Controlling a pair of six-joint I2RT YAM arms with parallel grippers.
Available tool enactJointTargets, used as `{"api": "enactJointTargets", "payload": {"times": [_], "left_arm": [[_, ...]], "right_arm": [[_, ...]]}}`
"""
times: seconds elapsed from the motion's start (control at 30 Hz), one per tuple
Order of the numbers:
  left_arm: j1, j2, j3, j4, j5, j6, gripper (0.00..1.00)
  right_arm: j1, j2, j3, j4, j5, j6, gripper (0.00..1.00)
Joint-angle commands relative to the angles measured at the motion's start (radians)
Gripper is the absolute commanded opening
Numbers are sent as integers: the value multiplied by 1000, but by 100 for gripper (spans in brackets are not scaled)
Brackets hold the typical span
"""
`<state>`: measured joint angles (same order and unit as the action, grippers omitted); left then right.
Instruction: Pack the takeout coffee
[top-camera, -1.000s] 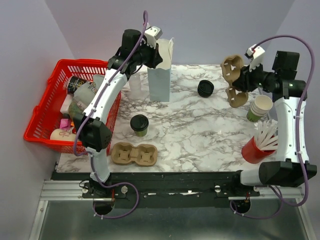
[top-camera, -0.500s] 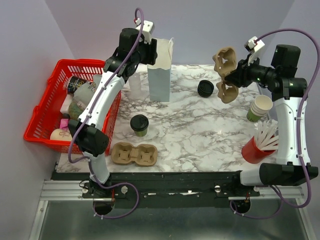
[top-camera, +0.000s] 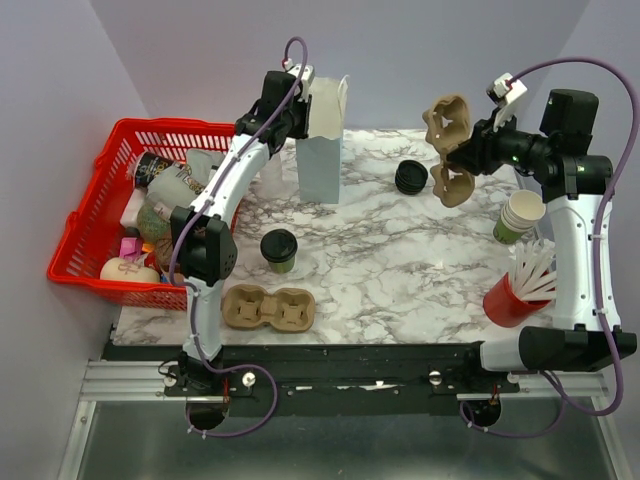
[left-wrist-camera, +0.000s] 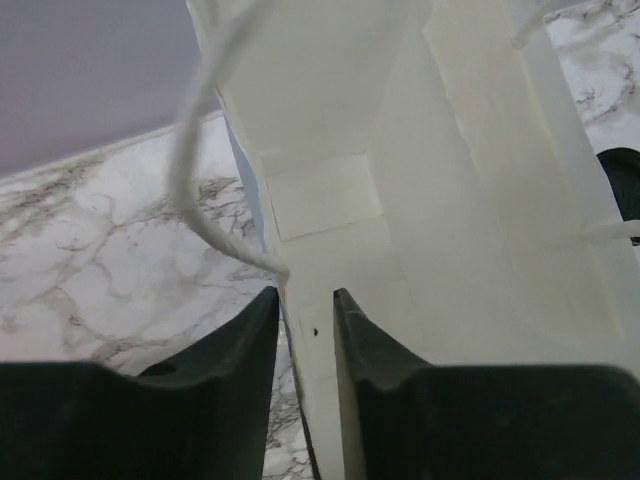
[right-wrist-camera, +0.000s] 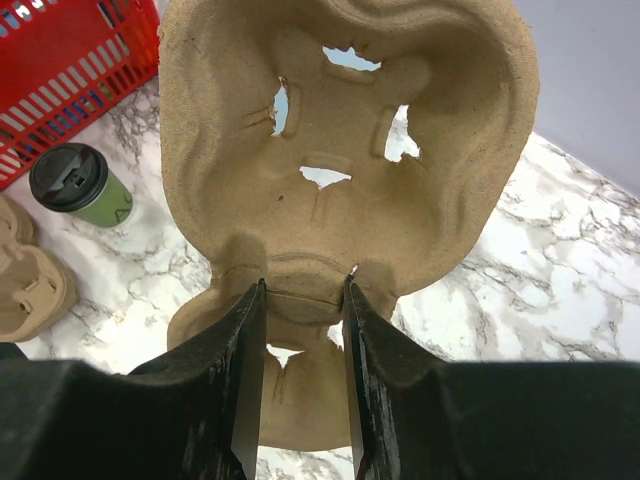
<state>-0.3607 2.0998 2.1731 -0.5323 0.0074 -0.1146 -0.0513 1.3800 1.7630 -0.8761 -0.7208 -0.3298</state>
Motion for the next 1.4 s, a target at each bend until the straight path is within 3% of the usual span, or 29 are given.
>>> {"api": "enactJointTargets", "payload": {"times": [0.0, 0.1, 0.27, 0.6, 0.83, 0.97, 1.17, 1.37], "left_arm": [[8, 6, 47, 9, 106, 18, 18], [3, -33, 30, -4, 157, 26, 0], [-1, -141, -60, -20, 219, 49, 0], [-55, -326, -188, -92, 525, 167, 0], [-168, -397, -308, -144, 543, 248, 0], [-214, -414, -358, -156, 545, 280, 0], [-265, -445, -421, -164, 540, 325, 0], [-267, -503, -525, -109, 579, 334, 0]], "right_arm": [[8, -7, -2, 0, 3, -6, 0], [8, -1, 24, -6, 17, -20, 1], [8, 11, 84, -14, -8, -52, 1], [10, 16, 227, 43, -124, -127, 1], [50, -28, 240, 86, -196, -176, 1], [171, -48, 243, 4, -218, -305, 1], [315, -119, 93, -167, -209, -546, 1], [395, -248, -130, -213, -163, -788, 0]]}}
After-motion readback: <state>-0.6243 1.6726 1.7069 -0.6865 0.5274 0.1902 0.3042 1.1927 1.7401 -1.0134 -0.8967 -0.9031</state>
